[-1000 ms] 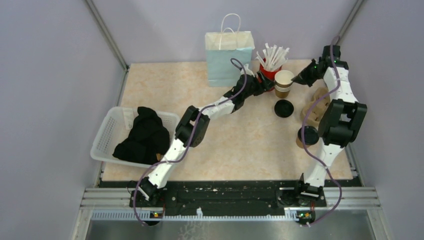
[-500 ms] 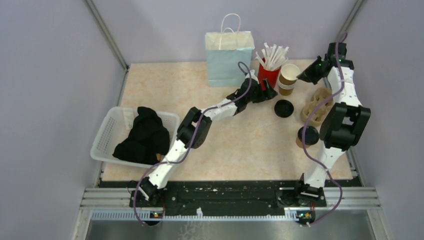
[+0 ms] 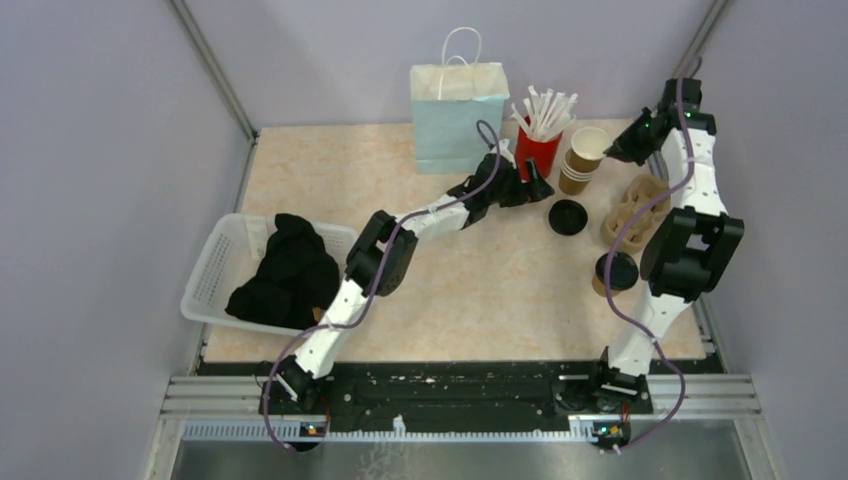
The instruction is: Pack the takeout coffee
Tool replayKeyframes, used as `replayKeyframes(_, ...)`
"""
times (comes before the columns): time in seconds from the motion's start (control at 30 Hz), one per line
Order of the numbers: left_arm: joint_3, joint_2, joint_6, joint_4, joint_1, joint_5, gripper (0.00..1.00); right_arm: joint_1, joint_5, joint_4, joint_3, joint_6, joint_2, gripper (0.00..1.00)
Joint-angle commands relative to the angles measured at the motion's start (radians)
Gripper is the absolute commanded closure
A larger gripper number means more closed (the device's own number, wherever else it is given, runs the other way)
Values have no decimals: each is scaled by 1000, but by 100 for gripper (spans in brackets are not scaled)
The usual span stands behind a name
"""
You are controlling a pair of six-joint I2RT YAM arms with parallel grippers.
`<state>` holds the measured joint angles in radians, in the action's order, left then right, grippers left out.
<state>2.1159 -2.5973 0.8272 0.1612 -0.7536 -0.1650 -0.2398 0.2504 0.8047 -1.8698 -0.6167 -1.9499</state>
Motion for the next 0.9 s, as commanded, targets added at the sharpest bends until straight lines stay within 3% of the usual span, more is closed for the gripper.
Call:
replayKeyframes(0.0, -52, 183, -49, 12, 14, -72, 1, -10, -36, 73, -160, 68, 27, 100)
replayKeyframes(0.23, -309, 460, -110, -70, 56, -135, 2, -10, -71, 181, -252, 125, 86, 100)
replayKeyframes(0.33, -390, 582, -190, -200, 85, -171, 2, 12, -63, 247, -222, 186, 158, 100)
replayKeyframes(0.5, -455, 777, -332, -573, 109, -186, 1, 188, -116, 209, 108, 272, 410, 100)
replayKeyframes(0.7, -813, 1147, -255, -607, 109, -170, 1, 395, 12, 101, 514, 244, 595, 100)
replayKeyframes(0.87, -971, 1408, -180, -677, 108, -137, 1, 530, 27, -27, 716, 250, 672, 100)
